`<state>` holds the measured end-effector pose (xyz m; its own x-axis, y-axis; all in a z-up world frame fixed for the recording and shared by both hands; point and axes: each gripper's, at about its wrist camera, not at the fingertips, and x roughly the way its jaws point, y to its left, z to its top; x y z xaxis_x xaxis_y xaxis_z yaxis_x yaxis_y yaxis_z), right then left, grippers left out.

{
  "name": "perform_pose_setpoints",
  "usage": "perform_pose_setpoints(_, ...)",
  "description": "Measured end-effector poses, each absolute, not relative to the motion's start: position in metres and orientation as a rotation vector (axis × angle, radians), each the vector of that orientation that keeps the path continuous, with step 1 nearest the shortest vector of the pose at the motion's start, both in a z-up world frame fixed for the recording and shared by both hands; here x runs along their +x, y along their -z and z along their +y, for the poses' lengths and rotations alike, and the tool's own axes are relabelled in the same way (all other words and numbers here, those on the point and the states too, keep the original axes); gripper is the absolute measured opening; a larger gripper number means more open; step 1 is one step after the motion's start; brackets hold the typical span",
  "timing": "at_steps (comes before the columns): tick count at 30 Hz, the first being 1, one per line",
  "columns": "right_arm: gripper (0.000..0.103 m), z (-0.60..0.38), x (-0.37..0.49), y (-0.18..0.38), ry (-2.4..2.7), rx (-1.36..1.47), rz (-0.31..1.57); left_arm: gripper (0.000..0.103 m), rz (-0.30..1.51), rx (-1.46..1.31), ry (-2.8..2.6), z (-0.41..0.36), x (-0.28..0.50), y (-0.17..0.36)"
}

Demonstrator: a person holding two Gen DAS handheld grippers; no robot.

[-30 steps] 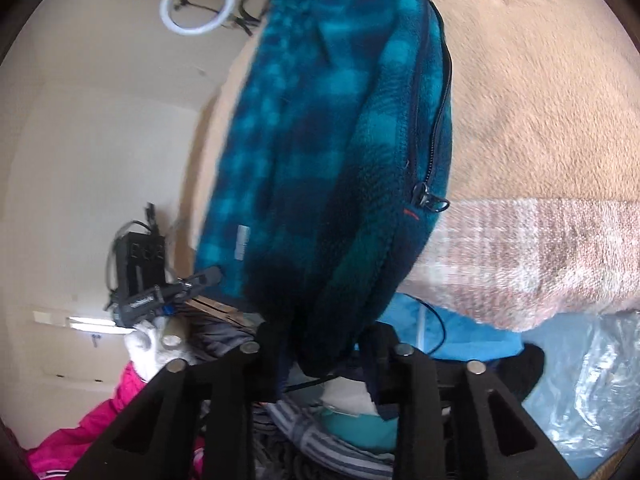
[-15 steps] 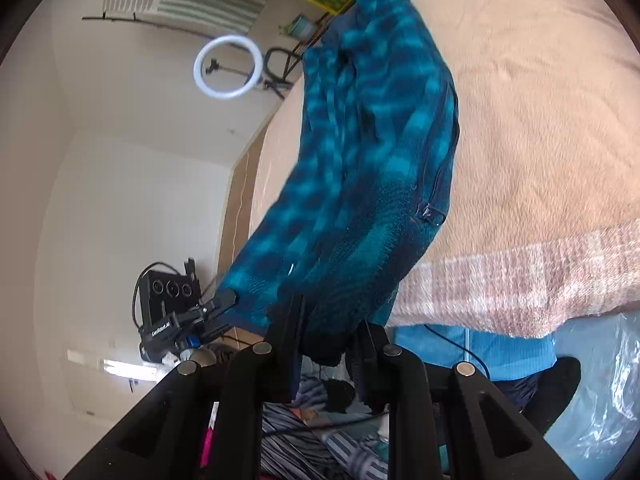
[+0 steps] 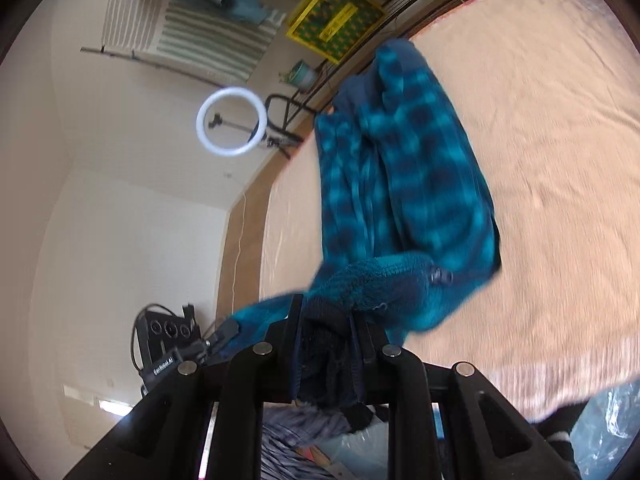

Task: Fold large clothes

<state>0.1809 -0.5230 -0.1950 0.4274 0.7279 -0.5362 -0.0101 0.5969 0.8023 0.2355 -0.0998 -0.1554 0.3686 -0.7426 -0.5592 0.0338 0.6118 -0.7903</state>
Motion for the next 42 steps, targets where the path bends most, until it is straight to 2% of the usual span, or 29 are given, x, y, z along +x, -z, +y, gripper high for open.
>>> perform_pose_setpoints(6, 0.018, -0.522, 0.248, 0.21, -0.47, 0.844, 1.055, 0.027, 1.127, -0.824, 0.515, -0.101, 0.308, 0.182)
perform_pose_setpoints(13, 0.018, -0.521, 0.33, 0.264, -0.382, 0.877, 1.134, 0.027, 1.225, -0.891, 0.421, -0.095, 0.387, 0.247)
perform_pose_setpoints(21, 0.019, -0.529, 0.362, 0.329, -0.34, 0.982, 1.193, 0.028, 1.288, -0.901, 0.412, -0.096, 0.418, 0.281)
perform_pose_setpoints(22, 0.02, -0.531, 0.364, 0.331, -0.351, 1.009, 1.195, 0.031, 1.301, -0.91, 0.419, -0.095, 0.42, 0.283)
perform_pose_setpoints(24, 0.026, -0.535, 0.363, 0.327, -0.372, 1.028, 1.195, 0.037, 1.315, -0.975, 0.443, -0.089, 0.422, 0.283)
perform_pose_setpoints(25, 0.032, -0.537, 0.362, 0.322, -0.389, 1.034, 1.185, 0.042, 1.31, -1.007, 0.454, -0.087, 0.422, 0.281)
perform_pose_setpoints(26, 0.042, -0.538, 0.361, 0.319, -0.4, 1.035, 1.176, 0.045, 1.292, -1.037, 0.47, -0.082, 0.423, 0.279)
perform_pose_setpoints(27, 0.05, -0.541, 0.359, 0.313, -0.416, 1.036, 1.156, 0.052, 1.265, -1.057, 0.474, -0.077, 0.424, 0.273)
perform_pose_setpoints(28, 0.062, -0.543, 0.357, 0.308, -0.428, 1.038, 1.136, 0.061, 1.237, -1.066, 0.468, -0.071, 0.424, 0.266)
perform_pose_setpoints(29, 0.071, -0.546, 0.355, 0.3, -0.435, 1.035, 1.115, 0.063, 1.212, -1.074, 0.467, -0.066, 0.424, 0.261)
perform_pose_setpoints(30, 0.073, -0.548, 0.353, 0.292, -0.447, 1.023, 1.097, 0.064, 1.183, -1.076, 0.468, -0.06, 0.423, 0.253)
perform_pose_setpoints(32, 0.072, -0.555, 0.347, 0.277, -0.475, 0.98, 1.063, 0.064, 1.156, -1.037, 0.467, -0.052, 0.421, 0.242)
perform_pose_setpoints(35, 0.072, -0.563, 0.326, 0.255, -0.466, 0.774, 1.03, 0.064, 1.163, -0.824, 0.439, -0.053, 0.411, 0.232)
perform_pose_setpoints(38, 0.069, -0.565, 0.303, 0.26, -0.462, 0.625, 1.068, 0.064, 1.199, -0.612, 0.46, -0.065, 0.398, 0.236)
perform_pose_setpoints(42, 0.062, -0.552, 0.284, 0.277, -0.542, 0.537, 1.122, 0.064, 1.237, -0.486, 0.505, -0.082, 0.389, 0.25)
